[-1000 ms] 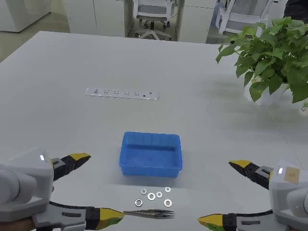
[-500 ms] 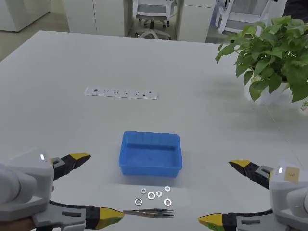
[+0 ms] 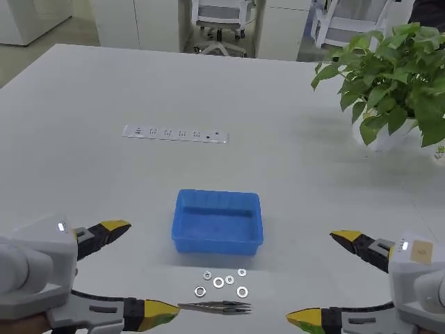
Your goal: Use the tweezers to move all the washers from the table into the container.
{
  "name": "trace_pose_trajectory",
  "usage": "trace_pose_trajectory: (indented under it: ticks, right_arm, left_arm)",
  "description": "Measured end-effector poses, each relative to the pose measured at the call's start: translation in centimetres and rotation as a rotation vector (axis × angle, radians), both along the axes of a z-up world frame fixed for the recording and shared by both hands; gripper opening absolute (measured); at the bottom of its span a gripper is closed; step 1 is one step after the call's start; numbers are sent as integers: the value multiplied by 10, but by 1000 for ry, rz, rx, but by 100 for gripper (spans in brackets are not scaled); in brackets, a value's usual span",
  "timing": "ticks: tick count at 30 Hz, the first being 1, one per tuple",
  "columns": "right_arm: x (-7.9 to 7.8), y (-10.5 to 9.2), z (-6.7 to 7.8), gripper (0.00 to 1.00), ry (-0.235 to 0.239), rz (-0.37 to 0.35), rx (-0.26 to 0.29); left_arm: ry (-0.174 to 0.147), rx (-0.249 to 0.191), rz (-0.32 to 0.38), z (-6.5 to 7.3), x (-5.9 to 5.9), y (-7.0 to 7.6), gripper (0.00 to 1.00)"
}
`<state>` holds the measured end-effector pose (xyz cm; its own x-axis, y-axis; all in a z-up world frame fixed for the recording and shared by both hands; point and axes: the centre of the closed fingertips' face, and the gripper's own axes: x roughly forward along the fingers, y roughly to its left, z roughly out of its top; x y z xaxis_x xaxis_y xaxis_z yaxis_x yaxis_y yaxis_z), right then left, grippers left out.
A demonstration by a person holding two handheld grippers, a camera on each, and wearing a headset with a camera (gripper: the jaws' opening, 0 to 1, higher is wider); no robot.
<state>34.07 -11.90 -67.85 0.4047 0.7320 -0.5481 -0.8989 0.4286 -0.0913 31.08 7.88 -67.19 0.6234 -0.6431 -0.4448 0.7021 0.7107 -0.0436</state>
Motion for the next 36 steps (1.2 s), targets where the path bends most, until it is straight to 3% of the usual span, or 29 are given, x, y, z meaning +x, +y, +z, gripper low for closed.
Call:
trace_pose_trajectory:
  ticks: [23, 36]
  right_arm:
    - [1, 1, 2, 91, -10, 9, -2]
    - [4, 4, 2, 88, -23, 39, -17]
  left_arm:
    - [-5, 7, -8, 0, 0, 2, 99]
    - [-6, 38, -47, -3, 6, 0, 98]
